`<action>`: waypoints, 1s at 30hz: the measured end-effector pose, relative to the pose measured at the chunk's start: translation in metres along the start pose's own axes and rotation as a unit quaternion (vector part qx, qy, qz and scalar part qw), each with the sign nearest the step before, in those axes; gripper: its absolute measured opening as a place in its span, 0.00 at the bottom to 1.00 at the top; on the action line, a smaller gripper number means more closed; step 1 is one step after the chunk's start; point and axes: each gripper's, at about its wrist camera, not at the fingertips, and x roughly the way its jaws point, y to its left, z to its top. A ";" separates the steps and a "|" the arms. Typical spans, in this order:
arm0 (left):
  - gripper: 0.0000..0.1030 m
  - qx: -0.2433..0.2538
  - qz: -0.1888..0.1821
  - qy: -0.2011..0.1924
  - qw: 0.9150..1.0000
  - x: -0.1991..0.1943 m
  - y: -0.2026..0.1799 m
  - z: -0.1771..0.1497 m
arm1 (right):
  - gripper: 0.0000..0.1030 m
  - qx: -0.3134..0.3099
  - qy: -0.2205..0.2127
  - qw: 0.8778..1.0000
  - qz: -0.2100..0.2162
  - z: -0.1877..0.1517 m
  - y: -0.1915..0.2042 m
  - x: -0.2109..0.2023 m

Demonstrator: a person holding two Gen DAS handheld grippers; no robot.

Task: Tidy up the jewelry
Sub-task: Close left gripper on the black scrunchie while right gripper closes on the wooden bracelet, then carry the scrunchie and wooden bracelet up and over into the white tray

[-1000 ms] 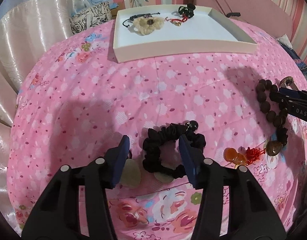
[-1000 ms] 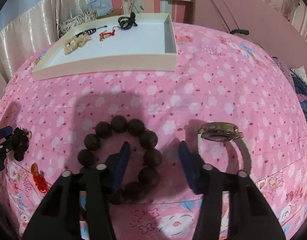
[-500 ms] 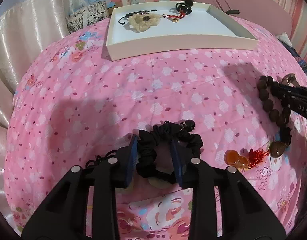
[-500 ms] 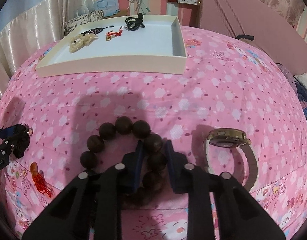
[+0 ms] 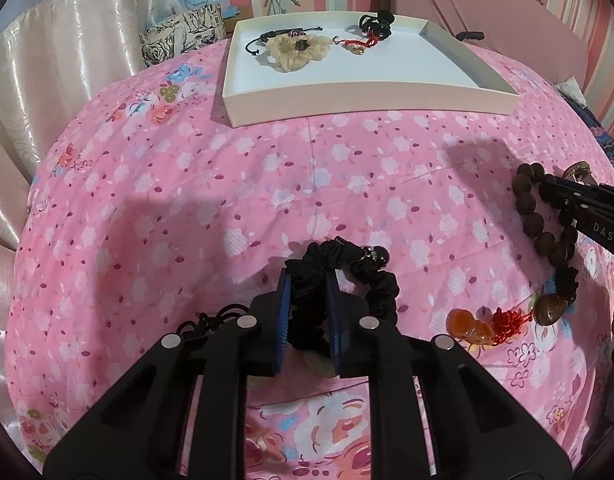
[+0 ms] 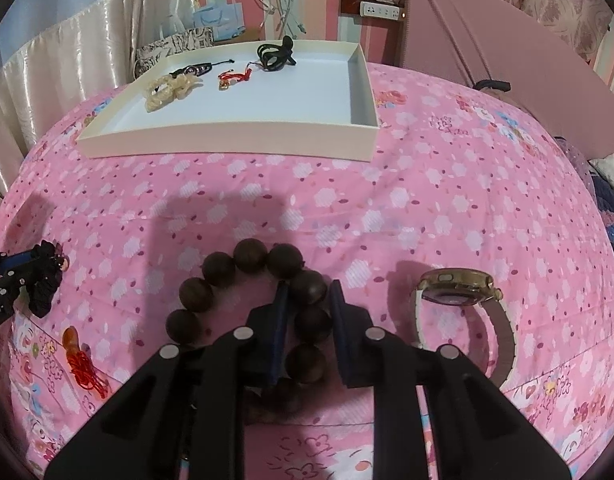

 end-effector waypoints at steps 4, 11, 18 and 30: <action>0.13 -0.003 -0.002 -0.002 1.000 -0.001 0.001 0.001 | 0.19 0.003 -0.005 1.000 0.004 0.000 -0.001 -0.002; 0.13 -0.008 -0.008 -0.015 1.000 -0.007 0.004 0.003 | 0.19 0.010 -0.026 1.000 0.014 0.002 -0.001 -0.011; 0.12 -0.011 -0.010 -0.018 1.000 -0.007 0.006 0.004 | 0.19 0.014 -0.030 0.999 0.020 0.003 -0.003 -0.011; 0.12 -0.027 -0.029 -0.056 0.998 -0.031 0.010 0.013 | 0.19 0.014 -0.045 0.999 0.009 0.004 -0.005 -0.016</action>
